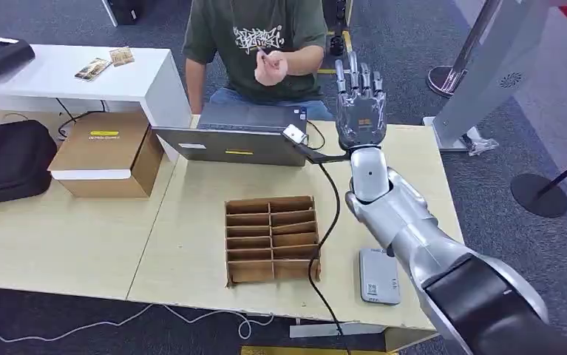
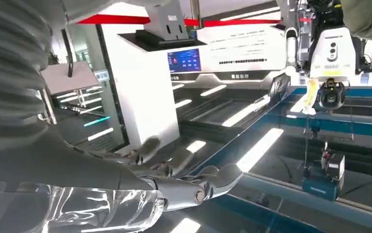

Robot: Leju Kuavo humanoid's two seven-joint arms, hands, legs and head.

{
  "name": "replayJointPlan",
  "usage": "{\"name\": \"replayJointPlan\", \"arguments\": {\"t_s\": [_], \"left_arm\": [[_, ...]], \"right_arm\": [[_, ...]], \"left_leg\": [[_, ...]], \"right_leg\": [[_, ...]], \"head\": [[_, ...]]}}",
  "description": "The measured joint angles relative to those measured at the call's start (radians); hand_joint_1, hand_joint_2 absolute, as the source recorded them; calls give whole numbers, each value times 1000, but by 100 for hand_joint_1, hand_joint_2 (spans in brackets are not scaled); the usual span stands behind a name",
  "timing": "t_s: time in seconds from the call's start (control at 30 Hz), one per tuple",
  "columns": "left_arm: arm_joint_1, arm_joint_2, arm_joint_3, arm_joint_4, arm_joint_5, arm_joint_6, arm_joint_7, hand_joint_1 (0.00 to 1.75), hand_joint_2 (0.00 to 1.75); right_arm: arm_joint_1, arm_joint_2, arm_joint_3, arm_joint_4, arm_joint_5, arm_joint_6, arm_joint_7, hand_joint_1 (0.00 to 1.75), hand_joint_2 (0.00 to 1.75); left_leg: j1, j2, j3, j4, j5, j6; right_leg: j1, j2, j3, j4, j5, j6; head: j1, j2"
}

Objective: Pass the card to the sensor for recognition and then transmit it.

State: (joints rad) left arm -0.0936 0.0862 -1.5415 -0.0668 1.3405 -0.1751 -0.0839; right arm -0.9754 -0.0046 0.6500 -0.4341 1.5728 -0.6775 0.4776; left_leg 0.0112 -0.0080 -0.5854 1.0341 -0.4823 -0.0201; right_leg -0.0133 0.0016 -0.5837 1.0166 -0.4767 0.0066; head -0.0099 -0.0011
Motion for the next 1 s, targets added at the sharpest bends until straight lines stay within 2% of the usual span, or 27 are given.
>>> {"name": "replayJointPlan", "arguments": {"t_s": [0.47, 0.77, 1.0], "left_arm": [[1, 0, 0, 0, 11, 0, 0, 0, 0], [3, 0, 0, 0, 34, 2, 0, 0, 0], [6, -2, 0, 0, 42, 4, 0, 0, 0]], "right_arm": [[5, 0, -13, -16, 0, 0, -10, 0, 175], [63, -5, -93, -118, 0, 0, -22, 0, 175], [160, -49, -156, -248, 0, 0, -3, 0, 175]], "left_leg": [[0, 0, 0, 0, 0, 0], [0, 0, 0, 0, 0, 0], [0, 0, 0, 0, 0, 0]], "right_leg": [[0, 0, 0, 0, 0, 0], [0, 0, 0, 0, 0, 0], [0, 0, 0, -1, 0, 0]], "head": [[0, 0], [0, 0], [0, 0]]}}
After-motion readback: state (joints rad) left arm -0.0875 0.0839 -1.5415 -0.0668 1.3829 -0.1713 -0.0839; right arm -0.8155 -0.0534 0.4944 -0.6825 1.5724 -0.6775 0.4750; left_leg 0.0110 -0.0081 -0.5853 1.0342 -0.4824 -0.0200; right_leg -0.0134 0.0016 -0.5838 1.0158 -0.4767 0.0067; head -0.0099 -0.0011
